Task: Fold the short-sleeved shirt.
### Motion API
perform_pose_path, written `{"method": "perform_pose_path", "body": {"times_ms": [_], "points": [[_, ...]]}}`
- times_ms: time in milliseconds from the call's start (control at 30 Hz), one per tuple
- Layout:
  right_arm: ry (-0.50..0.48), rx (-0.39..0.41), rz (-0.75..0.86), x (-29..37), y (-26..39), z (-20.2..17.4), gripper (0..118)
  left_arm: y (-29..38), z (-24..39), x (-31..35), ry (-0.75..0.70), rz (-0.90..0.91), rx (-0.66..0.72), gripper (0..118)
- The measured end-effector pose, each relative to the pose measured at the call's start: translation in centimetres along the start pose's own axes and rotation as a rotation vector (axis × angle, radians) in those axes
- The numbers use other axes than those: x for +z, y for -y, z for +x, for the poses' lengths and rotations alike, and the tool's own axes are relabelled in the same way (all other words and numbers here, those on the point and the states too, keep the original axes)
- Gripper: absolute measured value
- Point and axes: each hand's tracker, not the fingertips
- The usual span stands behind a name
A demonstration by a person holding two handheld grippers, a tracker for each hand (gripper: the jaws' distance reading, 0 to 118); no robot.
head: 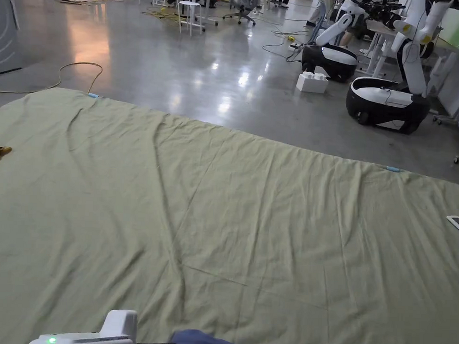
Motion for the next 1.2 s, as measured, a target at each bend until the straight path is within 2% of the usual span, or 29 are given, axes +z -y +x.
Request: {"method": "perform_pose_path", "body": {"times_ms": [200, 267, 400, 433, 467, 567, 633, 700, 867, 1000, 1033, 1067, 1133, 1167, 1200], "points": [[-0.011, -0.016, 0.001, -0.6, 0.7, 0.6, 2, -0.7, -1.5, -3.8, 0.135, -0.159, 0.101, 85], [-0.013, -0.016, 0.002, -0.6, 0.7, 0.7, 2, -1.0, -4.0, -5.7, 0.221, -0.202, 0.19, 85], [-0.023, -0.022, 0.002, -0.8, 1.0, 1.1, 2, -1.5, -6.1, -6.6, 0.295, -0.187, 0.269, 81], [-0.026, -0.024, 0.001, -0.8, 1.0, 1.2, 2, -1.6, -6.7, -6.7, 0.289, -0.189, 0.283, 73], [-0.029, -0.023, 0.002, -0.7, 0.9, 1.1, 2, -1.6, -7.2, -6.8, 0.277, -0.196, 0.28, 56], [-0.031, -0.015, 0.003, -0.7, 0.9, 1.1, 2, -0.6, -7.5, -6.3, 0.325, -0.187, 0.29, 47], [-0.028, -0.009, 0.003, 0.0, 0.4, 0.6, 2, -0.2, -8.1, -6.7, 0.345, -0.185, 0.304, 32], [-0.025, -0.002, 0.003, 0.0, 0.3, 0.4, 2, 0.2, -8.8, -6.7, 0.379, -0.163, 0.352, 27], [-0.043, 0.019, 0.004, 0.1, -0.1, 0.8, 2, 0.4, -8.3, -5.8, 0.407, -0.147, 0.358, 22], [-0.052, 0.003, 0.027, 0.7, -1.7, 1.5, 2, -0.7, -7.6, -4.1, 0.434, -0.139, 0.36, 22], [-0.036, 0.008, 0.051, 0.8, -2.4, 1.7, 2, -1.2, -4.7, -2.0, 0.439, -0.127, 0.358, 22], [-0.03, 0.003, 0.068, 1.0, -3.2, 2.0, 2, -1.8, -4.3, -0.9, 0.44, -0.12, 0.356, 22], [-0.021, -0.036, 0.106, 1.0, -5.0, 3.0, 2, -3.0, -4.7, 1.0, 0.448, -0.111, 0.367, 22], [-0.013, -0.044, 0.126, 1.1, -6.1, 3.5, 2, -3.9, -9.8, 0.7, 0.446, -0.109, 0.373, 22], [-0.003, -0.047, 0.156, 1.3, -7.1, 4.0, 2, -4.6, -10.7, 1.7, 0.44, -0.104, 0.374, 22]]}}
